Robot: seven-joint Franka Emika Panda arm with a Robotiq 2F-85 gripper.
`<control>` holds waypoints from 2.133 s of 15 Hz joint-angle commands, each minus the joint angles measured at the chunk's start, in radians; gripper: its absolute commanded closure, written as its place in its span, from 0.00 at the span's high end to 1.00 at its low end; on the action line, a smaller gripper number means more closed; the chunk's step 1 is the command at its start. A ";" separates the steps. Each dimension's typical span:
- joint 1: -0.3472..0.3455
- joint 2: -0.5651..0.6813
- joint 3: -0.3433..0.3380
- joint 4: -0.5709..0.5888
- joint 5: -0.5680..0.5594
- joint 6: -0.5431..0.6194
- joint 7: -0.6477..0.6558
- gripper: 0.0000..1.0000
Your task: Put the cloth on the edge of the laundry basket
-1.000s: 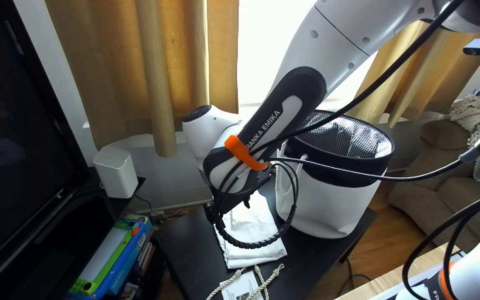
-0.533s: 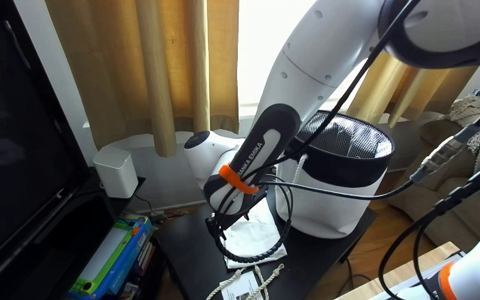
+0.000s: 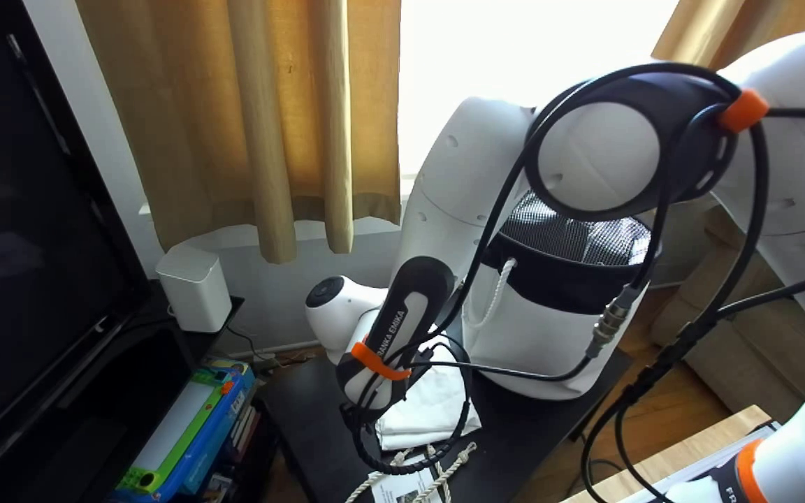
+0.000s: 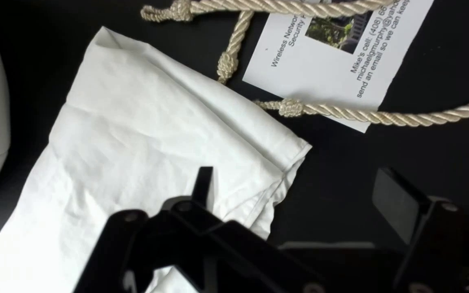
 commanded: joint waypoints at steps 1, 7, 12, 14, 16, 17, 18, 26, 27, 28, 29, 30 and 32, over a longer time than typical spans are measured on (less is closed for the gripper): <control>0.033 0.023 -0.030 0.021 0.044 0.005 -0.039 1.00; 0.067 0.108 -0.059 0.106 0.043 -0.041 -0.039 1.00; 0.162 0.212 -0.126 0.200 0.024 -0.071 -0.025 1.00; 0.183 0.259 -0.130 0.246 0.031 -0.072 -0.041 1.00; 0.209 0.306 -0.143 0.295 0.028 -0.076 -0.044 1.00; 0.222 0.325 -0.151 0.317 0.028 -0.081 -0.043 1.00; 0.230 0.343 -0.159 0.336 0.025 -0.076 -0.049 1.00; 0.263 0.457 -0.194 0.459 0.033 -0.082 -0.090 0.65; 0.263 0.462 -0.194 0.468 0.033 -0.087 -0.097 0.58; 0.261 0.467 -0.193 0.476 0.033 -0.091 -0.105 0.50; 0.260 0.468 -0.192 0.480 0.034 -0.099 -0.110 0.42; 0.259 0.465 -0.192 0.481 0.032 -0.105 -0.119 0.35; 0.258 0.457 -0.196 0.483 0.029 -0.140 -0.129 0.19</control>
